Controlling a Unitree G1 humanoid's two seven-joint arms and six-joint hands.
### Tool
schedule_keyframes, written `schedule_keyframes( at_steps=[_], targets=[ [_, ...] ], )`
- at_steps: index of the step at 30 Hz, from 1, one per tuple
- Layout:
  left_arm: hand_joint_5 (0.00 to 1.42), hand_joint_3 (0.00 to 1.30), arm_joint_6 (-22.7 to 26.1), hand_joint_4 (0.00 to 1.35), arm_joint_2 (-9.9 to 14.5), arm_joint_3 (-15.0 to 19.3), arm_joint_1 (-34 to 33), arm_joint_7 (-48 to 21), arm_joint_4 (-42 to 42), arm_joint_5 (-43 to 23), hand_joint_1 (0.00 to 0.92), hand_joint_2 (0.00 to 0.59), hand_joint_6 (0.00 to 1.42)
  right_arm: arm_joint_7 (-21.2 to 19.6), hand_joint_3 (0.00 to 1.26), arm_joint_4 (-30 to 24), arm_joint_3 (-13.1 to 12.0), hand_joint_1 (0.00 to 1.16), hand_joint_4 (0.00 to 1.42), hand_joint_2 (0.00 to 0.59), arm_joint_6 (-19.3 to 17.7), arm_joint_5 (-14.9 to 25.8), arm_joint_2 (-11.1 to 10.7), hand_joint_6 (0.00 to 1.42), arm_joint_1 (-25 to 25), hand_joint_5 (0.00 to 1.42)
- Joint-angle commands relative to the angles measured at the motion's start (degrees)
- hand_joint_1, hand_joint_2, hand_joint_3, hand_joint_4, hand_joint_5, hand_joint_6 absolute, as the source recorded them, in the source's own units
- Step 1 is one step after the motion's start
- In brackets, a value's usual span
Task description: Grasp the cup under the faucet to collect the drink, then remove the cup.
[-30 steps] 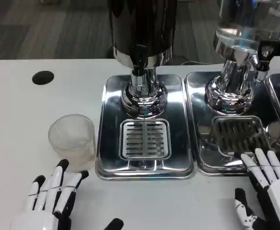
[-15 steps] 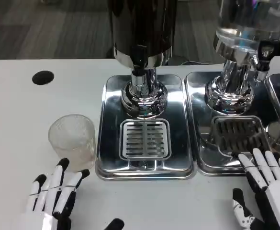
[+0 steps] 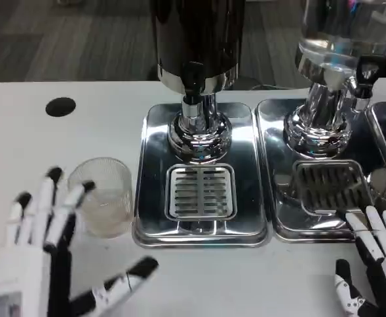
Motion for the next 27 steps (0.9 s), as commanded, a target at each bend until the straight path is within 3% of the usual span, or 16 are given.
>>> schedule_keyframes(
  at_steps=[1,12,27],
  targets=[
    [0.11,0.20,5.2,0.00,-0.8,3.6,-3.9,-7.5,-3.7,-2.1,0.000,0.021,0.06,-0.8,0.14,0.6,0.3,0.37,0.01,0.540,-0.2,0.0,0.2,0.01,-0.5,0.00],
    [0.08,0.12,14.7,0.00,0.2,6.7,-13.8,-21.2,-0.9,-3.3,0.000,0.016,0.06,-0.2,0.15,0.4,0.1,0.38,0.01,0.540,-0.4,1.0,0.5,0.00,-1.2,0.00],
    [0.14,0.12,18.0,0.00,0.8,4.0,-24.8,-26.2,12.4,-4.0,0.000,0.017,0.13,-0.3,0.18,1.9,0.8,0.38,0.02,0.540,-0.7,1.8,1.1,0.02,-1.3,0.00]
  ],
)
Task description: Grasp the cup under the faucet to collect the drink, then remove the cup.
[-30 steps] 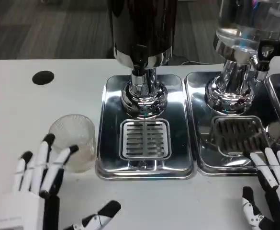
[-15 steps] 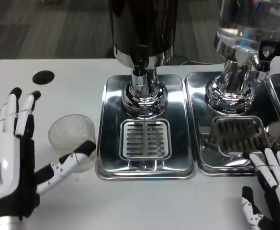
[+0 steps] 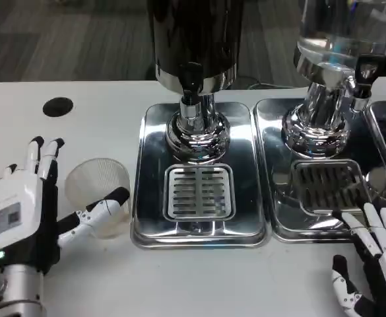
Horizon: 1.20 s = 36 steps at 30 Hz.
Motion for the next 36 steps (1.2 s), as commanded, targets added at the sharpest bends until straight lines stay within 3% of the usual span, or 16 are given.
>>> schedule_keyframes(
  at_steps=[1,9,18,21,25,30,36],
  targets=[
    [0.14,0.12,0.3,0.00,0.5,-1.1,-3.0,-1.1,2.5,-0.7,0.000,0.016,0.14,-0.3,0.18,1.1,0.4,0.38,0.02,0.540,-0.6,0.7,0.5,0.02,0.1,0.00],
    [0.18,0.13,1.1,0.00,0.5,-4.4,-4.6,-0.5,5.7,0.6,0.000,0.015,0.19,-0.4,0.20,1.1,0.2,0.38,0.02,0.540,-0.9,1.1,0.3,0.02,0.4,0.00],
    [0.22,0.14,2.0,0.00,0.2,-5.6,-3.1,0.7,5.9,0.7,0.000,0.020,0.28,-0.5,0.23,1.4,0.7,0.38,0.02,0.540,-1.0,1.2,0.4,0.02,0.3,0.00],
    [0.26,0.17,2.9,0.01,0.3,-5.5,-3.2,0.1,5.7,0.8,0.056,0.037,0.33,-0.5,0.24,1.4,0.8,0.39,0.03,0.531,-1.3,1.3,0.3,0.03,0.2,0.01],
    [0.38,0.21,3.5,0.08,0.0,-5.8,-3.7,-0.1,5.6,1.0,0.153,0.055,0.46,-0.7,0.26,2.0,0.7,0.39,0.03,0.530,-1.7,1.5,0.5,0.04,0.4,0.01],
    [0.49,0.24,4.6,0.14,-0.3,-6.7,-4.9,-0.8,6.6,0.8,0.190,0.064,0.58,-1.0,0.27,2.4,0.2,0.40,0.04,0.530,-2.7,2.2,0.2,0.05,0.7,0.01],
    [0.77,0.37,5.2,0.38,-0.6,-8.0,-5.8,0.8,7.3,0.9,0.282,0.088,1.03,-1.2,0.29,2.7,-0.3,0.40,0.04,0.530,-3.4,2.7,0.2,0.05,0.9,0.02]
  ],
)
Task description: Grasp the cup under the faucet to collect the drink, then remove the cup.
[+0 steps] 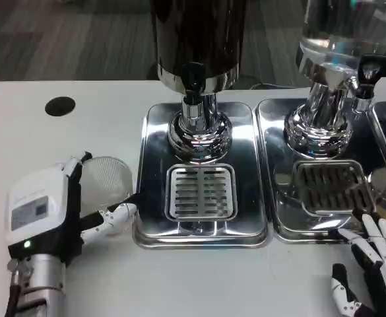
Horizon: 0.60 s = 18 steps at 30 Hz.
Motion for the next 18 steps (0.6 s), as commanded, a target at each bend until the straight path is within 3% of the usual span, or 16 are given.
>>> schedule_keyframes(
  at_steps=[1,3,5,8,18],
  targets=[
    [0.84,0.45,0.2,0.44,-0.4,-1.4,-0.1,0.3,1.7,0.2,0.324,0.097,1.12,-1.0,0.29,0.7,-0.5,0.40,0.04,0.530,-1.0,0.6,-0.2,0.06,0.2,0.03],
    [0.94,0.60,0.0,0.57,-0.5,-1.4,-0.1,0.9,2.0,-0.1,0.394,0.083,1.25,-0.9,0.30,1.0,-0.6,0.40,0.05,0.530,-1.2,0.8,-0.2,0.07,0.1,0.03],
    [0.98,0.67,-0.2,0.63,-0.8,-1.3,0.0,1.9,2.3,-0.4,0.436,0.062,1.30,-0.8,0.30,1.3,-0.6,0.40,0.05,0.530,-1.4,1.0,-0.3,0.07,-0.1,0.03],
    [1.01,0.72,-0.5,0.70,-1.3,-1.4,0.4,3.9,2.4,-0.3,0.498,0.043,1.34,-0.7,0.30,1.7,-0.6,0.40,0.05,0.530,-1.6,1.1,-0.2,0.08,-0.3,0.03],
    [1.02,0.79,-0.6,0.79,-2.5,-1.7,1.3,9.2,1.6,0.5,0.540,0.018,1.36,-0.5,0.30,2.1,-0.5,0.41,0.05,0.530,-1.8,1.4,-0.2,0.09,-0.4,0.04]
  ],
)
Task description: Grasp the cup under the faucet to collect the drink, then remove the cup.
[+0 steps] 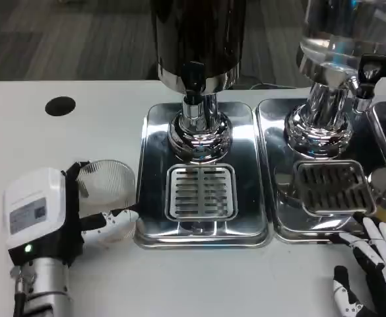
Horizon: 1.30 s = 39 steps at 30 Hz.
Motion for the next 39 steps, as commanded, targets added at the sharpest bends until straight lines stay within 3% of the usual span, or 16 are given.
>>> schedule_keyframes(
  at_steps=[1,14,24,31,39],
  targets=[
    [1.03,0.80,-0.5,0.79,-0.9,-1.1,1.0,2.4,0.0,0.7,0.544,0.018,1.37,-0.2,0.30,0.4,-0.4,0.41,0.05,0.530,-0.3,0.6,-0.2,0.09,-0.1,0.04],
    [1.03,0.80,-0.8,0.80,-0.6,-1.5,2.0,8.0,-3.7,2.5,0.541,0.028,1.36,-0.2,0.31,0.3,-0.5,0.41,0.05,0.530,-0.7,1.0,-0.3,0.11,0.4,0.04],
    [1.03,0.81,-0.2,0.81,-1.0,-2.2,1.8,8.3,-7.4,5.0,0.529,0.028,1.35,-0.5,0.31,-0.3,-1.0,0.41,0.05,0.530,-1.1,1.2,-0.5,0.11,0.7,0.04],
    [1.03,0.81,1.6,0.81,-2.2,-3.8,-2.9,5.9,-7.1,7.4,0.522,0.031,1.35,-0.6,0.31,-0.5,-1.4,0.41,0.04,0.530,-1.6,1.3,-0.6,0.11,0.8,0.04],
    [1.03,0.81,1.2,0.81,-4.9,-6.2,-5.9,7.7,-0.3,7.5,0.519,0.032,1.35,-0.9,0.31,0.1,-1.6,0.41,0.04,0.530,-2.1,1.8,-0.5,0.11,1.1,0.04]
  ],
)
